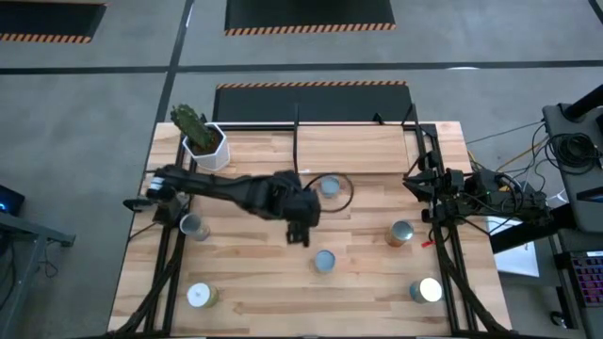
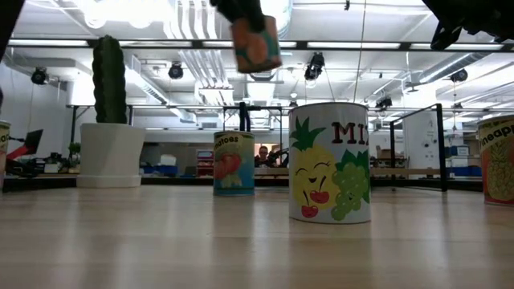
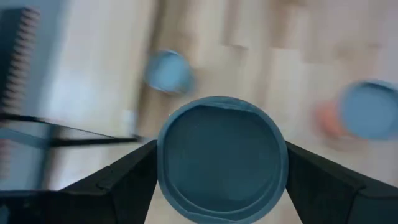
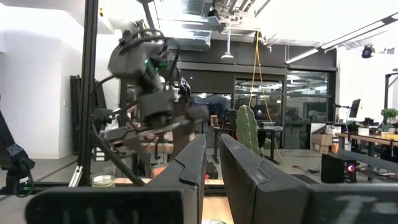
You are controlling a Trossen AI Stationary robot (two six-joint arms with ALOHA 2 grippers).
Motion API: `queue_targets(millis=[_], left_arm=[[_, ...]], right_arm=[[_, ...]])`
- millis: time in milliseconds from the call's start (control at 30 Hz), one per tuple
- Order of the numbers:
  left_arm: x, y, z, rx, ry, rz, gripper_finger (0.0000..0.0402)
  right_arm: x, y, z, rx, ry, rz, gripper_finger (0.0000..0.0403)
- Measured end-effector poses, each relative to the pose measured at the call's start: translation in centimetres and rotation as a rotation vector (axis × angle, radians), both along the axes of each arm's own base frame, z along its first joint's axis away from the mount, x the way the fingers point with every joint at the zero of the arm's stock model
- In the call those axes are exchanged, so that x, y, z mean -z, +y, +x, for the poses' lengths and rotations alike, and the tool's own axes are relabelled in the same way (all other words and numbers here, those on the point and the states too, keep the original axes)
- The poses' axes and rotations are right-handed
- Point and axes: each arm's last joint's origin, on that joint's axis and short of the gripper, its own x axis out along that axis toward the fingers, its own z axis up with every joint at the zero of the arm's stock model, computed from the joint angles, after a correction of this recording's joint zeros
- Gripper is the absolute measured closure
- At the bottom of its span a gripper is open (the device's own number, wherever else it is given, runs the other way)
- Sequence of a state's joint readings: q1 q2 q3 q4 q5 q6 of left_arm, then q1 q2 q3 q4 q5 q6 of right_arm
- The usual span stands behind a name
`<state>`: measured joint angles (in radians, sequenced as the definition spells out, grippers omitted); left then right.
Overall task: Pick and place cans onto a shelf
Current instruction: Put the small canned oranges on the shelf
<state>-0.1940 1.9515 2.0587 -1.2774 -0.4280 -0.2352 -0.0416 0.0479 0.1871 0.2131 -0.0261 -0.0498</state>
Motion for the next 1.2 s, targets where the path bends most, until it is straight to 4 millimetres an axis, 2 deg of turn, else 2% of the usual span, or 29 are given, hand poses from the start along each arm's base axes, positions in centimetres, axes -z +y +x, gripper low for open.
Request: queue_targets(millis=[133,233,433,767,967,1200], left_arm=[[-1.0,1.3,1.8,0.035,0.016,0.065,0.0111],[-1.1,2.2,3.4,0.053,0.012,0.106,0.0111],[1.1,4.5,5.2,0.076,0.019,0.207,0.0111],[2.4,11.6,6.7,-0.093,-0.095,0.192,0.0111],[4.4,15.5,7.1,-0.204,-0.071,0.162,0.0111],[7.8,17.8,8.0,-0.256,-0.016,0.098,0.0111]], right_arm=[[0.0,0.0,0.0,0.000,0.002,0.000,0.0365],[0.1,0.0,0.0,-0.002,0.013,0.007,0.0365],[0.3,0.0,0.1,-0.006,0.035,0.020,0.0365],[0.4,0.0,0.1,-0.009,0.041,0.026,0.0365],[0.4,0.0,0.1,-0.008,0.044,0.025,0.0365],[0.4,0.0,0.1,-0.007,0.048,0.025,0.0365]])
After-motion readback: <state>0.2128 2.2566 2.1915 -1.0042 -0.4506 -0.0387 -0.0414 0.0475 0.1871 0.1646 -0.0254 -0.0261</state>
